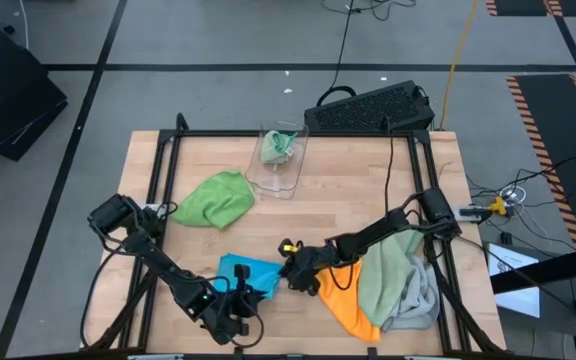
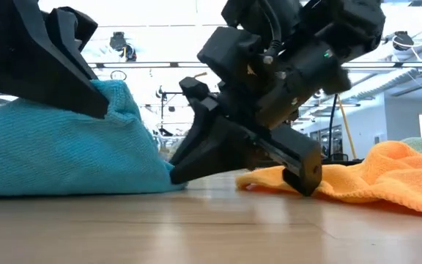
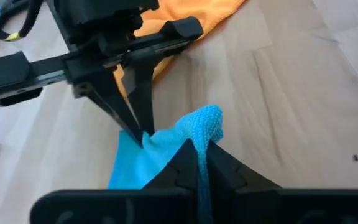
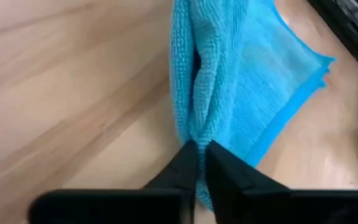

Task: Fold microfiber towels
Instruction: Fold the blue towel

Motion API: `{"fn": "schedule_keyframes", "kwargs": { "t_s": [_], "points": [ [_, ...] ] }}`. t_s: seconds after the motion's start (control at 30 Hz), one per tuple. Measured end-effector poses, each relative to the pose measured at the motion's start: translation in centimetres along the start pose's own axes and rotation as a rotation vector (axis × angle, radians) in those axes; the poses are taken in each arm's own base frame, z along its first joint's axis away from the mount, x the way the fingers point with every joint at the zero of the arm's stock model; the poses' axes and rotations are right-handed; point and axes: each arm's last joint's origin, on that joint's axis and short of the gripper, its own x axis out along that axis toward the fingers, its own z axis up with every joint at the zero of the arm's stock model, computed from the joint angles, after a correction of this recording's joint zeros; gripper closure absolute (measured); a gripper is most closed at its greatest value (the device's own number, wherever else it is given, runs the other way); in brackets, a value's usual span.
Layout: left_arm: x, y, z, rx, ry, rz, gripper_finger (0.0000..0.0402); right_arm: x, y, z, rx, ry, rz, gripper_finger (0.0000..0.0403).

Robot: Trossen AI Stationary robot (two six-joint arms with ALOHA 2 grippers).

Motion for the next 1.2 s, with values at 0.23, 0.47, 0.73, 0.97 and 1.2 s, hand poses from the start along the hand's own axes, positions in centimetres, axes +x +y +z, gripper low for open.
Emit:
{"fn": "schedule_keyframes", "kwargs": {
  "t_s": [0.23,0.47,0.73,0.97,1.2],
  "points": [
    [-0.8,0.7,0.9,0.125,-0.037,0.041,0.0385,-3.5,0.1,2.5,0.129,0.070,-0.022,0.0394],
    [-1.1,4.5,3.3,0.257,-0.067,0.135,0.0395,-8.9,-1.9,4.8,0.355,0.056,-0.034,0.0398],
    [-1.6,10.4,5.9,0.322,-0.092,0.127,0.0395,-15.7,-4.7,5.9,0.444,0.077,-0.230,0.0400],
    [-1.5,12.8,6.2,0.173,-0.085,0.006,0.0387,-16.3,-5.0,5.7,0.533,0.068,-0.233,0.0401],
    [0.0,10.0,4.7,0.049,-0.005,-0.119,0.0386,-12.7,-1.8,4.6,0.568,0.063,-0.109,0.0402]
  ]
}}
